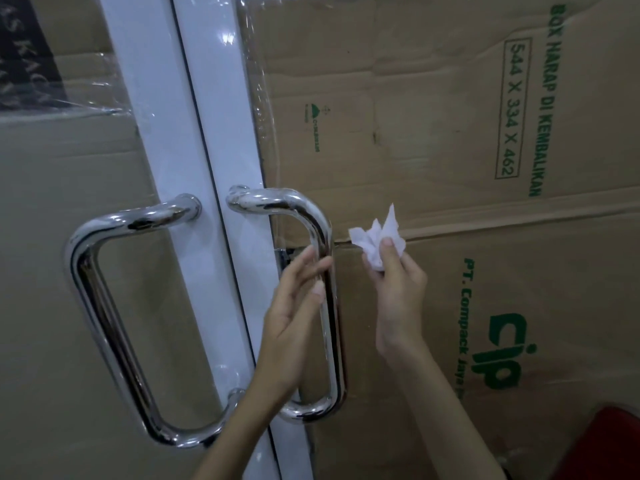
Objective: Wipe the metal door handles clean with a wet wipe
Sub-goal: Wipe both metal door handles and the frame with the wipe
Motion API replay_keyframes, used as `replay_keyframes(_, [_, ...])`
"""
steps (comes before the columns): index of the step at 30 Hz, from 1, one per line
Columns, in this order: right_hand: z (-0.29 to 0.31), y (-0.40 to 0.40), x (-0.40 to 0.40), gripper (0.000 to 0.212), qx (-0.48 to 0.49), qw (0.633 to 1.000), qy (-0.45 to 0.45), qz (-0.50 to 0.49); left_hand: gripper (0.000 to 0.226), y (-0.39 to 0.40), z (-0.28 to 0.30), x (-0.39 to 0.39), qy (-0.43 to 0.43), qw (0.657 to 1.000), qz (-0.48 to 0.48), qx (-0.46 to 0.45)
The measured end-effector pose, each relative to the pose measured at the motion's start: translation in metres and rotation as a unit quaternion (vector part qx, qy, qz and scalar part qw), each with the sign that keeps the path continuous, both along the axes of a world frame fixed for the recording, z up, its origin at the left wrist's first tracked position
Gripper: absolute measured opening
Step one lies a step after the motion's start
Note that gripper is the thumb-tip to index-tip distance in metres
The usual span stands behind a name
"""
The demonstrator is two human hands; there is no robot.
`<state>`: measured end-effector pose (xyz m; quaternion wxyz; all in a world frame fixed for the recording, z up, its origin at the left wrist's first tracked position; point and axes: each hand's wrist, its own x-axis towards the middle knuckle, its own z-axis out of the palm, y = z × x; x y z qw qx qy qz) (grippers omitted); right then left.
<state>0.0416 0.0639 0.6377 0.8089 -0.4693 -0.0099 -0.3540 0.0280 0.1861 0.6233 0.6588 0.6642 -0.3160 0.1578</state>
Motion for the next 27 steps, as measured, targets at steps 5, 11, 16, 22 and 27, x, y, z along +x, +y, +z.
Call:
replay_keyframes(5, [-0.030, 0.034, 0.025, 0.062, -0.120, 0.988, 0.058, 0.082, 0.036, 0.009, 0.009, 0.021, 0.080, 0.996, 0.032, -0.036])
replay_keyframes(11, [-0.034, 0.028, 0.023, 0.042, -0.151, 0.986, 0.060, -0.037, 0.032, 0.022, 0.008, 0.028, 0.110, 0.991, 0.049, -0.050])
replay_keyframes(16, [0.009, 0.037, 0.039, 0.021, -0.157, 0.983, -0.059, -0.080, 0.031, 0.018, 0.014, 0.032, 0.112, 0.990, 0.054, -0.060])
replay_keyframes(22, [-0.032, 0.019, 0.049, 0.059, -0.191, 0.977, 0.094, -0.026, 0.030, 0.009, 0.017, 0.031, 0.122, 0.989, 0.049, -0.069])
replay_keyframes(27, [0.020, 0.024, 0.044, 0.041, -0.167, 0.985, -0.052, -0.009, 0.032, 0.001, 0.022, 0.031, 0.128, 0.987, 0.045, -0.085])
